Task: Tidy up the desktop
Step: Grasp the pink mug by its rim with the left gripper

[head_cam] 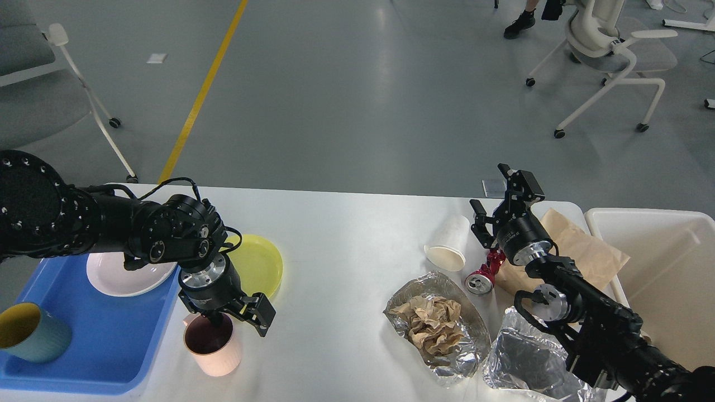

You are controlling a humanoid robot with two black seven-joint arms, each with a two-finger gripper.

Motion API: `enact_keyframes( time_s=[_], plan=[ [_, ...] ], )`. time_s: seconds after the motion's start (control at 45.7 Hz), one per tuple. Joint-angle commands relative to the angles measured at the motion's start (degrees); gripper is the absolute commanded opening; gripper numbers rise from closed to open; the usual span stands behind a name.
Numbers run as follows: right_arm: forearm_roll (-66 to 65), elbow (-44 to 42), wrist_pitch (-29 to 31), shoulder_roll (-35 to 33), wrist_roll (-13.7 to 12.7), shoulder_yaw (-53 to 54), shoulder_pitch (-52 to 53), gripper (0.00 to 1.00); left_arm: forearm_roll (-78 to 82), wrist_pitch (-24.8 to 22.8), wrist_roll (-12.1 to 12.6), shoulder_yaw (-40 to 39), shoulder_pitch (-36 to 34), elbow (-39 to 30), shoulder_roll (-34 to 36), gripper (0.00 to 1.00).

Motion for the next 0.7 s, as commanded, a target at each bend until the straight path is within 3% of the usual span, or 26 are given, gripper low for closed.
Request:
enact_keyframes(
  time_s=[0.0, 0.372, 0.679],
  plan=[
    [0.0, 0.0, 0.0, 0.0, 0.0, 0.0, 0.0, 1.00, -0.1, -1.0, -0.2, 0.0, -0.1, -0.3, -0.2, 0.96],
    [0.0, 0.0, 0.0, 0.0, 0.0, 0.0, 0.0, 1.00, -0.1, -5.5, -0.2, 0.7, -0.2, -0.6, -0.3, 0.95],
    [0.0, 0.1, 0.0, 0.0, 0.0, 0.0, 0.0, 1.00, -0.1, -8.5, -0.1, 3.0, -0.1, -0.7, -1.6, 0.74]
  ],
)
